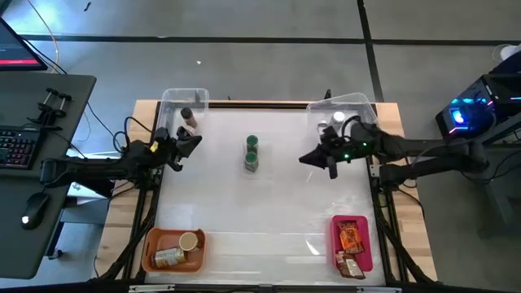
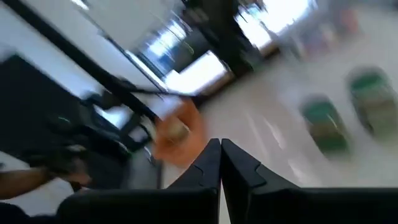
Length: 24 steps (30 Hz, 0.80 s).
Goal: Sort spices by type
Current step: Return to Home Position
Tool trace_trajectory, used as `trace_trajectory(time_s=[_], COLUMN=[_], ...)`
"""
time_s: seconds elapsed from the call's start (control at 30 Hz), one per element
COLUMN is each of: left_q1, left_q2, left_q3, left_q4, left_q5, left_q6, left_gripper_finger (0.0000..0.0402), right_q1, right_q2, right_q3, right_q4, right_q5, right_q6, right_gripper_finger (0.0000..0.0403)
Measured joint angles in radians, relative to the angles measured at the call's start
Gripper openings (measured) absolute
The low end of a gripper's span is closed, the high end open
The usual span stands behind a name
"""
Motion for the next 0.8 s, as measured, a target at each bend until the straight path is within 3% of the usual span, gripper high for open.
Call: trace_trajectory(time_s=[0.1, 0.2, 0.3, 0.47, 0.63, 0.8], left_q1=[0.0, 0.0, -0.002, -0.002, -0.002, 0.0], left_q2=[0.0, 0.001, 0.001, 0.003, 0.003, -0.026], left_q3=[0.0, 0.0, 0.0, 0.0, 0.0, 0.0], left_q4=[0.0, -0.012, -0.043, -0.052, -0.057, -0.141], left_q5=[-0.002, -0.001, 0.04, 0.043, 0.043, 0.043], left_q6=[0.002, -0.006, -0.109, -0.152, -0.121, -0.127], left_gripper_finger=[0.0, 0.0, 0.0, 0.0001, 0.0001, 0.0001], right_q1=[-0.047, -0.1, -0.127, -0.123, -0.123, -0.123], right_q2=[-0.006, 0.004, -0.001, 0.0, 0.0, 0.0], right_q3=[-0.149, -0.275, -0.385, -0.517, -0.613, -0.73], right_q4=[0.342, 0.567, 0.748, 0.902, 0.95, 1.133], right_q5=[-0.016, -0.007, -0.008, -0.03, -0.046, -0.047], right_q6=[-0.082, -0.118, -0.1, -0.109, -0.169, -0.121], right_gripper_finger=[0.0001, 0.0, 0.0, 0.0, 0.0, 0.0])
